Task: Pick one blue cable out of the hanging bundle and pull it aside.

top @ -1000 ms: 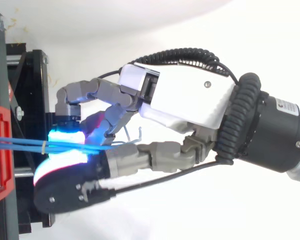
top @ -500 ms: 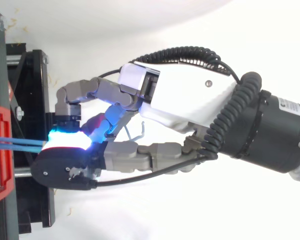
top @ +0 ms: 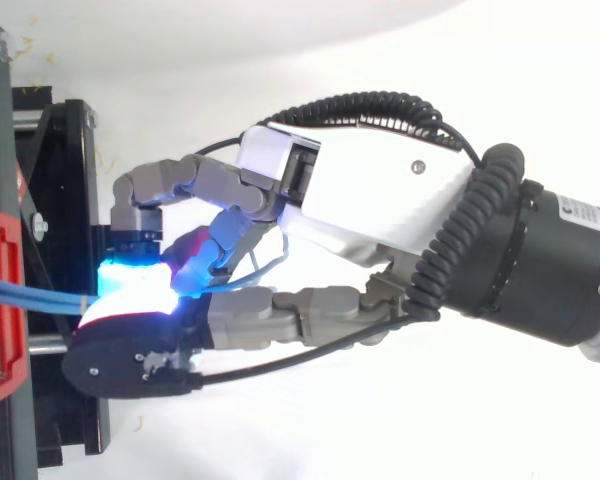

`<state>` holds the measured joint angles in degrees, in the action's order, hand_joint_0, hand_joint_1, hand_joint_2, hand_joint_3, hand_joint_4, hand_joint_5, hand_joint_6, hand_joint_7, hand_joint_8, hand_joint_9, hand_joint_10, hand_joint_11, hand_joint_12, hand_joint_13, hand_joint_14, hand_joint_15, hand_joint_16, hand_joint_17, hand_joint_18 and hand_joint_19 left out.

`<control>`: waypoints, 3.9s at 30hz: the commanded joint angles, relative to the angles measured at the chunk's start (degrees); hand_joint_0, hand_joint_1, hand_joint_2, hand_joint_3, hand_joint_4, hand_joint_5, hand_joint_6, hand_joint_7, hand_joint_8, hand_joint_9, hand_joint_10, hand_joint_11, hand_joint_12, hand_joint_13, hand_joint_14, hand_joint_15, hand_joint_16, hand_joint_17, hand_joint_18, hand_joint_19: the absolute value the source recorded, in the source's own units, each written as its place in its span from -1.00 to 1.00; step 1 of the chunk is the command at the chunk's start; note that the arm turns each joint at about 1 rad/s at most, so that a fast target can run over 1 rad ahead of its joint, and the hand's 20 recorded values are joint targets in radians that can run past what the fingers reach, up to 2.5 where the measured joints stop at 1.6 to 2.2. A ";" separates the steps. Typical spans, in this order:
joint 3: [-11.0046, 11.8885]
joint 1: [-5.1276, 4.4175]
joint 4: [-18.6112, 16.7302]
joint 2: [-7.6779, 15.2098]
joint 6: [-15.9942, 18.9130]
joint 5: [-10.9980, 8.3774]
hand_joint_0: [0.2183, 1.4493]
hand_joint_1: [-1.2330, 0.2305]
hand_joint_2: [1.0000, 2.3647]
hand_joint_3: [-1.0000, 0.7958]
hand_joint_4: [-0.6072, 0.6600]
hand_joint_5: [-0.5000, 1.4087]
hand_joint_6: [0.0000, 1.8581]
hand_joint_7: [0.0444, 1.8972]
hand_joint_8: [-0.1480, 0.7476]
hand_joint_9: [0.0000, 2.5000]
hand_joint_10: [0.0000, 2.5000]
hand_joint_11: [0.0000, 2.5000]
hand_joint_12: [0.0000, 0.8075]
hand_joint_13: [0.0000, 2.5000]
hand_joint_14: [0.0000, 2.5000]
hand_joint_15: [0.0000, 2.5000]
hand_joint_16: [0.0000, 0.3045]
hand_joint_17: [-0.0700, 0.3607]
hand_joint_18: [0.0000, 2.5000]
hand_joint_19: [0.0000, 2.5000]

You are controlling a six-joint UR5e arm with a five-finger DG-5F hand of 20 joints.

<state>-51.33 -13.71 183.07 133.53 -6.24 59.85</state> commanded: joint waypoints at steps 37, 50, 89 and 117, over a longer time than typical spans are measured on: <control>1.23 0.00 1.50 -0.03 0.17 0.26 -0.36 -0.40 -0.96 0.20 0.42 -0.62 -0.02 0.68 0.16 -0.16 -0.99 -0.53 0.10 -0.33 -0.99 -0.66 -0.61 -0.06 -0.34 -0.55; 1.41 0.00 2.11 -0.03 0.09 0.35 0.01 -0.56 -0.99 -0.33 0.35 -0.62 -0.02 0.80 0.04 -0.22 -0.99 -0.54 -0.02 -0.38 -0.99 -0.68 -0.65 -0.11 -0.41 -0.59; 2.46 -0.18 2.99 -0.03 0.09 0.26 -0.22 -0.49 -0.96 0.06 0.36 -0.62 -0.02 0.75 0.09 -0.18 -0.99 -0.52 0.03 -0.34 -0.99 -0.66 -0.64 -0.10 -0.37 -0.57; 3.08 -0.35 3.70 -0.03 0.09 0.18 -0.69 -0.10 -1.00 -0.44 0.21 -0.60 -0.05 0.39 0.17 -0.16 -0.99 -0.57 0.16 -0.36 -0.99 -0.67 -0.54 0.06 -0.41 -0.59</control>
<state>-48.33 -14.04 186.69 133.51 -6.15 60.03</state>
